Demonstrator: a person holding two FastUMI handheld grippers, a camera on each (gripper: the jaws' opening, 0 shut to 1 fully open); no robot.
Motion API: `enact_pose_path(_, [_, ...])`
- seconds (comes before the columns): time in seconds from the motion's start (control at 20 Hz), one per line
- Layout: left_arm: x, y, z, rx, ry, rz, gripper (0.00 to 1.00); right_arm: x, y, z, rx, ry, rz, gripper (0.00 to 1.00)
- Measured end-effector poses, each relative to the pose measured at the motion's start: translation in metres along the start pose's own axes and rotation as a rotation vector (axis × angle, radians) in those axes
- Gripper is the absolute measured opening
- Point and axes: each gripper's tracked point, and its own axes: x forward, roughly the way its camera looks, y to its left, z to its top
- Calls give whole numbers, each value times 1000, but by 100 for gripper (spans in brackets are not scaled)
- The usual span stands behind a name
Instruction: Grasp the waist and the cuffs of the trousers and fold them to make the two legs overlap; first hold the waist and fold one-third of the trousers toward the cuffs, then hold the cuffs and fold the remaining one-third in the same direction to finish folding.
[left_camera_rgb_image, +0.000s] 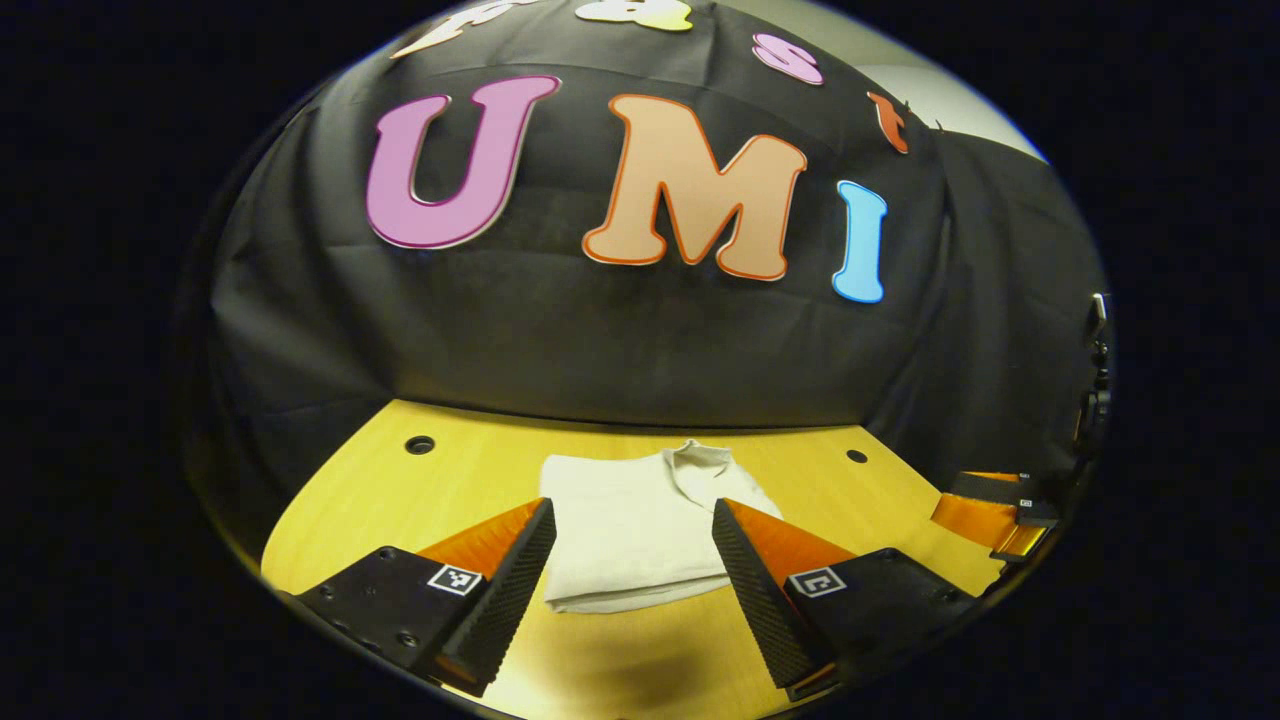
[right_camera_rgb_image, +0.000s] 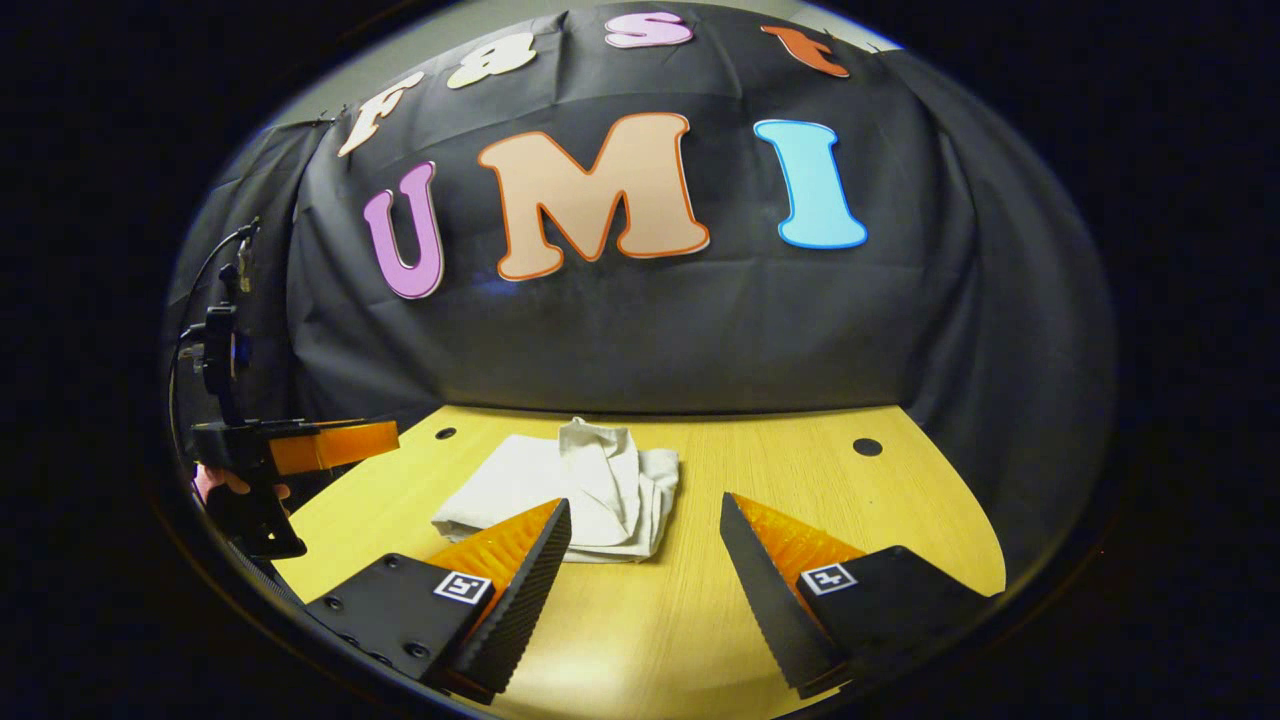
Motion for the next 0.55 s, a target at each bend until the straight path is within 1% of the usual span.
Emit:
enact_pose_path(0.05, [-15, 5, 0, -7, -5, 13, 95, -6, 5, 3, -1, -12, 2, 96])
enact_pose_path(0.1, [-19, 12, 1, -14, -13, 19, 95, -11, 10, 4, -2, -21, 2, 92])
enact_pose_path(0.15, [-27, 15, 1, -18, -19, 26, 95, -18, 15, 6, -6, -29, 3, 96])
enact_pose_path(0.3, [-47, 27, -3, -9, -26, 46, 95, -36, 23, 6, -16, -42, -12, 96])
enact_pose_path(0.35, [-66, 32, -8, -11, -25, 47, 95, -42, 25, 6, -15, -46, -18, 96])
enact_pose_path(0.45, [-76, 34, -18, -25, -10, 40, 95, -52, 29, 4, -5, -48, -26, 96])
enact_pose_path(0.55, [-85, 38, -26, -7, 7, 38, 95, -61, 30, 2, -4, -46, -37, 96])
